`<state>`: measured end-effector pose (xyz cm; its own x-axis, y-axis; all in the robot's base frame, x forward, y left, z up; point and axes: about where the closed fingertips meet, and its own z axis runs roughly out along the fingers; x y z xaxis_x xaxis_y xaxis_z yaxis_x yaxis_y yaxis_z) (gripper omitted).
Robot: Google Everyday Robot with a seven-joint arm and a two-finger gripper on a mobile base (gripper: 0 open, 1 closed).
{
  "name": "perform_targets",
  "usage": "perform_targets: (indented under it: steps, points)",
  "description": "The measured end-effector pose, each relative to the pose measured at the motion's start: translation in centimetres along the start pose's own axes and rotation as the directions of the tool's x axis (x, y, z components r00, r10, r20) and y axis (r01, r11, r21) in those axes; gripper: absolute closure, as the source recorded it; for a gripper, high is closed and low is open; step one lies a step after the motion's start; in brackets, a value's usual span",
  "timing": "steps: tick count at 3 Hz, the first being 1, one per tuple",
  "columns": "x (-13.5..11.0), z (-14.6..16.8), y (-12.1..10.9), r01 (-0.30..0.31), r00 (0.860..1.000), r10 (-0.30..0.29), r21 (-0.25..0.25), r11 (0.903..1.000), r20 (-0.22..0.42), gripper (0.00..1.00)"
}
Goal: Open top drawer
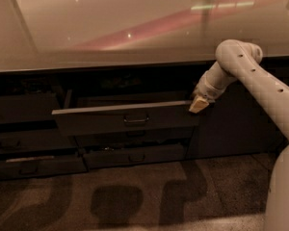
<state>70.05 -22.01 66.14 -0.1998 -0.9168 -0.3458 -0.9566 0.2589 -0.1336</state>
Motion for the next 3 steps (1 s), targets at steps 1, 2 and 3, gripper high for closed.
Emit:
perform_targets:
  steps: [1,2,3]
  points:
    - [0.13,0.15,0.45,0.003,1.0,-0.003,-0.002,1.0,-0.002,1.0]
    - [0.18,0.14,0.67,0.004,1.0,-0.004,-0.002,1.0,-0.003,1.0]
    - [0.25,0.15,0.92,0.005,1.0,-0.005,-0.002,1.0,-0.004,1.0]
